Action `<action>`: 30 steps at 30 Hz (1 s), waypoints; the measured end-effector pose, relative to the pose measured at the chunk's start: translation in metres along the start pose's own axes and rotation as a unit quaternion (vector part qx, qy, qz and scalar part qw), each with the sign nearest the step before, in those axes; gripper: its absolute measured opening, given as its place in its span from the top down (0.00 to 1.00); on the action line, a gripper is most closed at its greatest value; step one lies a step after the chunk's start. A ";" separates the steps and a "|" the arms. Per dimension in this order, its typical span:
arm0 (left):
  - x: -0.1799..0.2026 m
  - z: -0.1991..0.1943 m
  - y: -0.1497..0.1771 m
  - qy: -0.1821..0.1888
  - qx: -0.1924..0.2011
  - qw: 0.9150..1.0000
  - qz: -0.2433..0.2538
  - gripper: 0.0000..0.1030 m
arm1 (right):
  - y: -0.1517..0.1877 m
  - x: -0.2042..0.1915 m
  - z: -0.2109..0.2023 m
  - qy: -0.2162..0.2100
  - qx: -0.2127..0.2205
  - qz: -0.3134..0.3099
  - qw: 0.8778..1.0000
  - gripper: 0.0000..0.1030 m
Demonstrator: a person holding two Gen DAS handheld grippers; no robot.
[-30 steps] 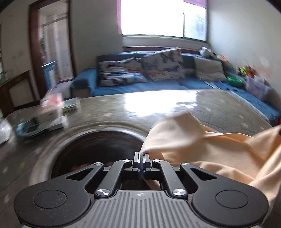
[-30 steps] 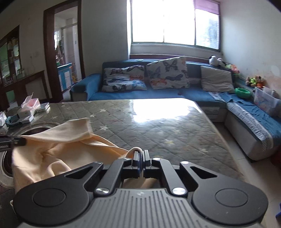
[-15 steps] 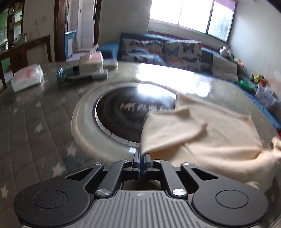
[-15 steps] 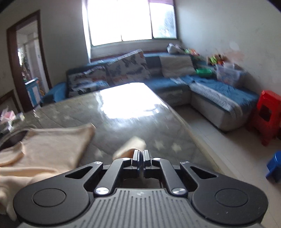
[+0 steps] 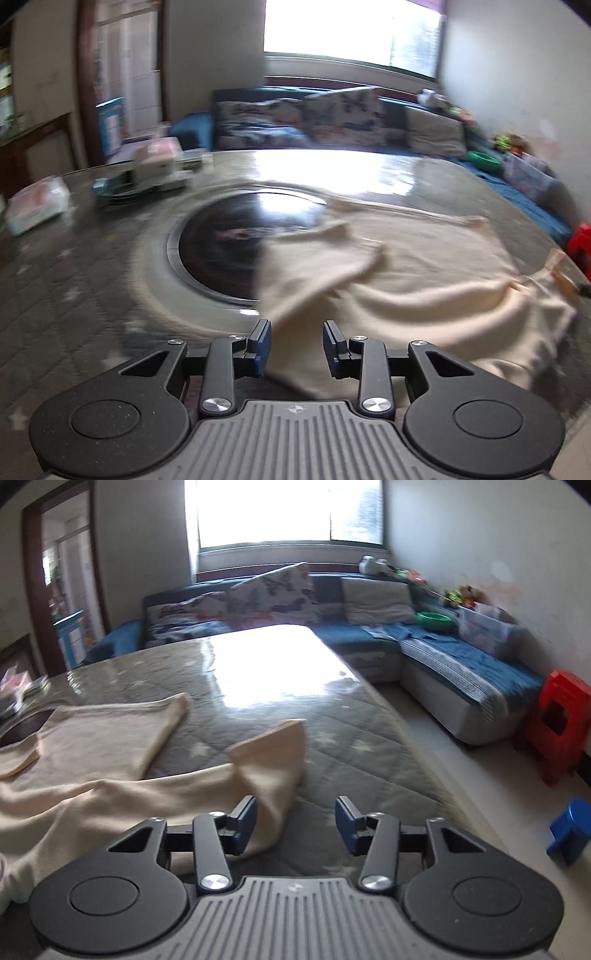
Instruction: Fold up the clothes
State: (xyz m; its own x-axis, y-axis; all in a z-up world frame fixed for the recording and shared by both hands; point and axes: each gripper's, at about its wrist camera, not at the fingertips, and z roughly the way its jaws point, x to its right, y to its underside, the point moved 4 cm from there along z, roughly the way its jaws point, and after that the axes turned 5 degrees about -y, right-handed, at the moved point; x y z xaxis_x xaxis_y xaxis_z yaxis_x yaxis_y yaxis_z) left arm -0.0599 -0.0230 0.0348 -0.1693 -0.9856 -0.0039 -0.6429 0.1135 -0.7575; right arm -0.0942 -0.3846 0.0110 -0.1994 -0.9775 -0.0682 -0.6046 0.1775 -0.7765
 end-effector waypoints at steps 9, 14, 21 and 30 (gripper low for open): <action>0.087 0.023 0.004 0.103 -0.008 0.992 0.078 0.67 | -0.008 -0.012 0.034 0.044 -0.009 -0.040 0.998 0.40; 0.124 0.033 0.014 0.152 -0.017 0.981 0.120 0.67 | -0.001 0.028 0.023 0.111 -0.008 -0.015 0.994 0.39; 0.146 0.020 0.026 0.228 -0.023 0.958 0.171 0.68 | 0.009 0.074 -0.009 0.168 -0.004 0.028 0.985 0.38; 0.165 0.021 0.007 0.244 -0.004 0.956 0.164 0.69 | -0.017 0.031 0.006 0.040 0.014 0.021 0.999 0.38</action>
